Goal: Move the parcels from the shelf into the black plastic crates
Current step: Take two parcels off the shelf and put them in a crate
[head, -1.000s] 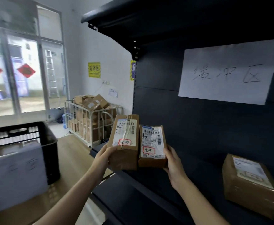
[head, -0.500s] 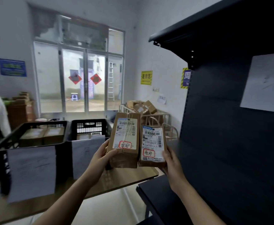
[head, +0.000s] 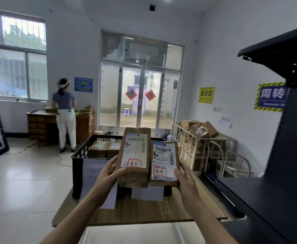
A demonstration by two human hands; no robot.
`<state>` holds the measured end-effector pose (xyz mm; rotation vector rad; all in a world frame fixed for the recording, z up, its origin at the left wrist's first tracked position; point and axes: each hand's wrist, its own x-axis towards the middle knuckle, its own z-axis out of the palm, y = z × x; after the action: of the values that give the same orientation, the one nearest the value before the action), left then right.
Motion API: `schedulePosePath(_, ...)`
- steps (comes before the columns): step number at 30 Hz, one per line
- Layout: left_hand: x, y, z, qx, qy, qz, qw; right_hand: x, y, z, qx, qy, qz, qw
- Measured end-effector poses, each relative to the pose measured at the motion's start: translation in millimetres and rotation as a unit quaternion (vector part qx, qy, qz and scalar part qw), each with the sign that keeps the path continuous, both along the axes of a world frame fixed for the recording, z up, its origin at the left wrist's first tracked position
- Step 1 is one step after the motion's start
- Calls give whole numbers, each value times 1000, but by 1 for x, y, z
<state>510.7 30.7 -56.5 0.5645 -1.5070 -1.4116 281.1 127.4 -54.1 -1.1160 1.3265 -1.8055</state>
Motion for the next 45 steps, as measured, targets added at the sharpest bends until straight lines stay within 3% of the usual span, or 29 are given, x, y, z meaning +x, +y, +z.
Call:
schedulePosePath(22, 156, -192, -2, 32, -15, 46, 998, 149, -218, -5, 43, -20, 52, 998)
schedulePosePath(34, 151, -301, 18, 14, -5, 57, 998, 131, -340, 16, 27, 9, 62, 998)
schedulePosePath(45, 106, -434, -12, 94, -54, 83, 991, 77, -486, -19, 84, -12, 100, 991)
